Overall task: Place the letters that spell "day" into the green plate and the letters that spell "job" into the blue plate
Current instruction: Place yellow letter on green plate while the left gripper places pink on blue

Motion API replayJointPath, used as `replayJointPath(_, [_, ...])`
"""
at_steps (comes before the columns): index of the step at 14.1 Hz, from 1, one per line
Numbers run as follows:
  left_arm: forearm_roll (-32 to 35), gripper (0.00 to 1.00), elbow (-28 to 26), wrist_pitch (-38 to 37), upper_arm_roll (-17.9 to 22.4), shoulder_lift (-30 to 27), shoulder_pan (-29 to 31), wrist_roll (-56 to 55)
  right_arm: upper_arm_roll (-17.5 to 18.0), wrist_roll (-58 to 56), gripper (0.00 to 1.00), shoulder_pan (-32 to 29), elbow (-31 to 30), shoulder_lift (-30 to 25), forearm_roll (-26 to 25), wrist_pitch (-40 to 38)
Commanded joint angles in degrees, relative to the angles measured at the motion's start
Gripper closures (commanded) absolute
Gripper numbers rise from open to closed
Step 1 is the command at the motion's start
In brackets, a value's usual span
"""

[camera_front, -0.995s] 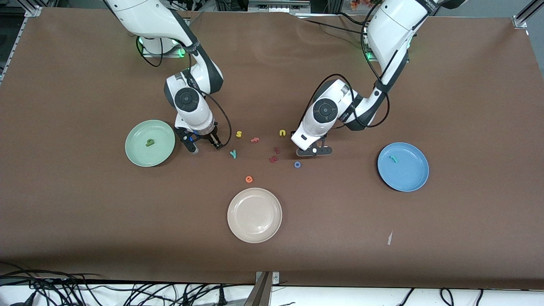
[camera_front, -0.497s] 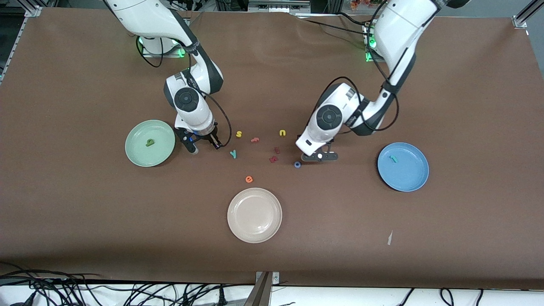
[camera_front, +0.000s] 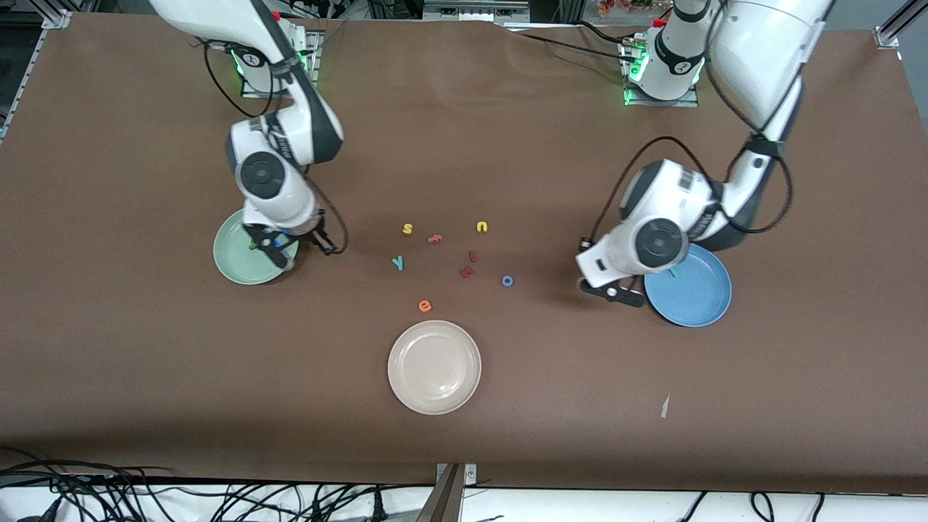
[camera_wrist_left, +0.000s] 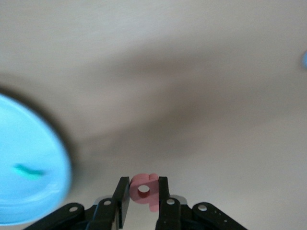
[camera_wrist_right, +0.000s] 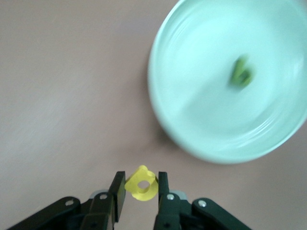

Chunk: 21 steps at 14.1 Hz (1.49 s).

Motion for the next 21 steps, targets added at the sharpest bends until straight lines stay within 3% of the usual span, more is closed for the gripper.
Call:
replayJointPath(1, [4.0, 0.96, -0.6, -3.3, -0.4, -1.1, 5.7, 13.3, -5.4, -11.2, 0.86, 0.3, -6.3, -3.5, -0.2, 1.0])
replayJointPath(2, [6.9, 0.96, -0.7, -3.8, -0.6, -0.9, 7.4, 16.1, -6.4, -12.4, 0.64, 0.3, -7.0, -4.1, -0.2, 1.3])
replayJointPath(3, [9.4, 0.96, -0.9, -4.3, -0.6, -0.5, 8.8, 19.0, -6.5, -12.3, 0.01, 0.3, -7.0, -4.3, 0.0, 0.9])
replayJointPath(6, [14.2, 0.96, -0.7, -4.3, -0.6, 2.4, 11.5, 25.4, -4.8, -10.9, 0.0, 0.5, -6.5, -4.8, 0.7, 0.7])
replayJointPath(7, [14.7, 0.7, -0.7, -4.3, -0.6, 2.8, 11.7, 25.8, -2.5, -7.9, 0.0, 0.6, -6.2, -4.6, 0.8, 1.1])
replayJointPath(8, [14.7, 0.01, -0.6, -4.3, -0.7, 3.0, 11.6, 25.8, -0.7, -4.1, 0.0, 0.7, -5.4, -4.2, 0.8, 1.3])
replayJointPath(11, [10.7, 0.0, 1.7, -4.4, -1.1, 2.5, 11.1, 24.9, 2.3, 2.4, 0.0, 2.7, -3.8, -2.3, 1.3, 4.1])
replayJointPath(13, [0.9, 0.0, 4.3, -4.4, -1.0, 2.9, 10.7, 22.5, 3.2, 10.1, 0.0, 5.0, -1.6, 0.8, 1.1, 6.4])
replayJointPath(16, [-5.2, 0.0, 6.5, -4.0, -1.1, 4.0, 6.9, 10.6, 3.4, 8.5, 0.0, 9.2, 5.7, 6.7, 0.4, 6.4])
replayJointPath(18, [-5.6, 0.0, 9.5, -3.8, -1.1, 6.2, 2.4, -0.5, 3.4, 7.6, 0.0, 11.7, 12.0, 11.8, 0.1, 6.1])
replayJointPath(21, [-5.7, 0.0, 15.2, -3.6, -1.1, 10.3, -3.9, -13.1, 3.5, -3.4, 0.01, 13.0, 17.4, 16.2, 0.5, 6.2])
